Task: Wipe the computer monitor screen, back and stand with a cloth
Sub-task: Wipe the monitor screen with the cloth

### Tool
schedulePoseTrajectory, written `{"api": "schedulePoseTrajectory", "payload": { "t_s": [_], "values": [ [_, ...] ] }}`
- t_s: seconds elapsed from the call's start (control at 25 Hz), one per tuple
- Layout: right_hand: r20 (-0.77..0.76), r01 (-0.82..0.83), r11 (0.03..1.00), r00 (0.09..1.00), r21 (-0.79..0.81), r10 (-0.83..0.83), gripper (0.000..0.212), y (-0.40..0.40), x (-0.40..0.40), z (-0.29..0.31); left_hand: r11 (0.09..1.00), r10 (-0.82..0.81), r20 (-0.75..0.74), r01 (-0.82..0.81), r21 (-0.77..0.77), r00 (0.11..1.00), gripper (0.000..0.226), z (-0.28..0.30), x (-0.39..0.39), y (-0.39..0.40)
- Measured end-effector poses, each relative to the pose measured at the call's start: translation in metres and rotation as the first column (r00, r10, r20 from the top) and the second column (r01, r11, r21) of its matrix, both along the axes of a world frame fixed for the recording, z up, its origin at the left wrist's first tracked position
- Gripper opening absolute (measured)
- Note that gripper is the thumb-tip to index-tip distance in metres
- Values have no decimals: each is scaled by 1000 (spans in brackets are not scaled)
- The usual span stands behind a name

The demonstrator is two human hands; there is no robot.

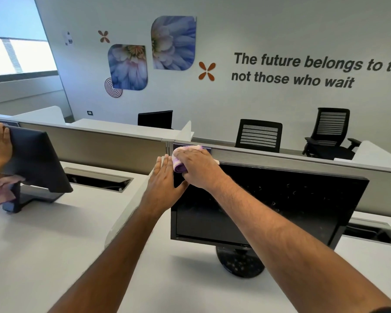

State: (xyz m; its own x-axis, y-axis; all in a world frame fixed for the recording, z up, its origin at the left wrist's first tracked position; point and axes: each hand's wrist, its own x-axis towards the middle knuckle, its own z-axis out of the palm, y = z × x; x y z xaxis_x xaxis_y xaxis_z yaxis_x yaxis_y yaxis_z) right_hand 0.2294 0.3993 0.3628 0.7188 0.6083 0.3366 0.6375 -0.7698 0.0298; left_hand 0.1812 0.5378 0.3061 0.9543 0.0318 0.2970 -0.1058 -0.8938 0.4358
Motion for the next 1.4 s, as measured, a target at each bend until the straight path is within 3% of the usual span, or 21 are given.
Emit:
{"api": "schedulePoseTrajectory", "payload": {
  "t_s": [0.2,0.4,0.6,0.72,0.92,1.08,1.2,1.4],
  "values": [
    [68,44,996,996,81,-50,41,-26,0,1,999,21,40,-23,44,999,90,-4,0,4],
    [9,82,988,996,131,-84,22,-24,5,-1,998,-12,49,14,-57,999,89,-5,3,4],
    [-6,19,988,1000,153,-18,34,14,3,-4,993,-70,80,78,-92,994,87,0,-1,9],
    [32,30,989,999,145,-35,40,11,-1,-10,997,-60,104,65,-39,993,86,-5,0,15],
    [73,81,976,993,203,-97,28,-28,-7,-10,999,-45,127,44,13,991,83,-7,3,19],
    [15,97,985,995,140,-100,21,-21,0,1,999,-47,103,47,6,994,85,-2,2,15],
    [-10,-3,994,1000,110,4,28,5,-1,7,994,-77,102,68,89,992,85,0,3,19],
    [64,38,992,997,124,-46,33,-8,-6,-7,980,-55,122,30,198,991,84,-1,5,27]
  ]
}}
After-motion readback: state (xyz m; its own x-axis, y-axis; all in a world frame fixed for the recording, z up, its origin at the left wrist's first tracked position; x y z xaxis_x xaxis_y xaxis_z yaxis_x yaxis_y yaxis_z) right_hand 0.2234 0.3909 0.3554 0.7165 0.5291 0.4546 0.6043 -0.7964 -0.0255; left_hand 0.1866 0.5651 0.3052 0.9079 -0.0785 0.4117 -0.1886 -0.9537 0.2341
